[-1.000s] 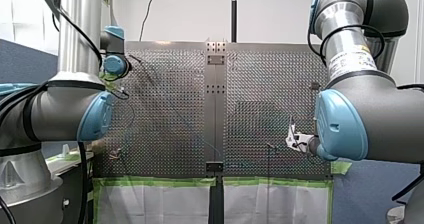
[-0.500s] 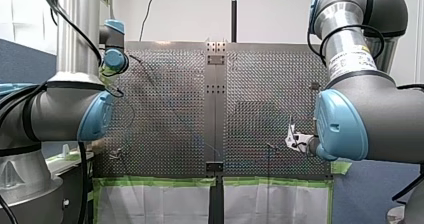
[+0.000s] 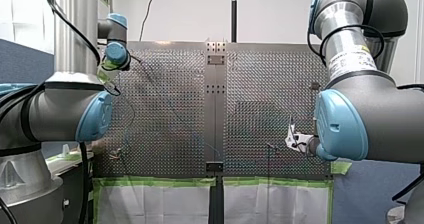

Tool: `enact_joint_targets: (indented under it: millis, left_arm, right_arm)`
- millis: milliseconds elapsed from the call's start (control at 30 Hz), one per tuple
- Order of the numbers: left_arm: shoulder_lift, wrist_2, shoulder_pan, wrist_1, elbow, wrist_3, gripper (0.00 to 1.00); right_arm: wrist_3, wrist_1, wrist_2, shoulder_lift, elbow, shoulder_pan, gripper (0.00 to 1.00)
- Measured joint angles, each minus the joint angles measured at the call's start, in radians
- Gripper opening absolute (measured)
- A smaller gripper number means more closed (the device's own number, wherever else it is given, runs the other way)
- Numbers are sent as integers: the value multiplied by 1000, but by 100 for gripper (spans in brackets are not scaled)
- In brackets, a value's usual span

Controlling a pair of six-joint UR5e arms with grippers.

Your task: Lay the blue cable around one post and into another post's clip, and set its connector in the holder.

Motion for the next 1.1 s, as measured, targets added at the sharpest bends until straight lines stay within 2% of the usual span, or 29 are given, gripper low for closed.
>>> enact_joint_targets:
  millis: [233, 433, 800, 1100]
  left_arm:
    - [9, -4, -15, -34, -6, 18, 100]
    - [28, -30, -22, -41, -7, 42, 100]
    - [41, -42, -32, -58, -8, 56, 100]
    - [76, -59, -41, -82, -8, 66, 100]
  right_arm:
    - [0, 0, 0, 0, 0, 0, 0]
    - [0, 0, 0, 0, 0, 1, 0]
    - [0, 0, 0, 0, 0, 3, 0]
    - [0, 0, 0, 0, 0, 4, 0]
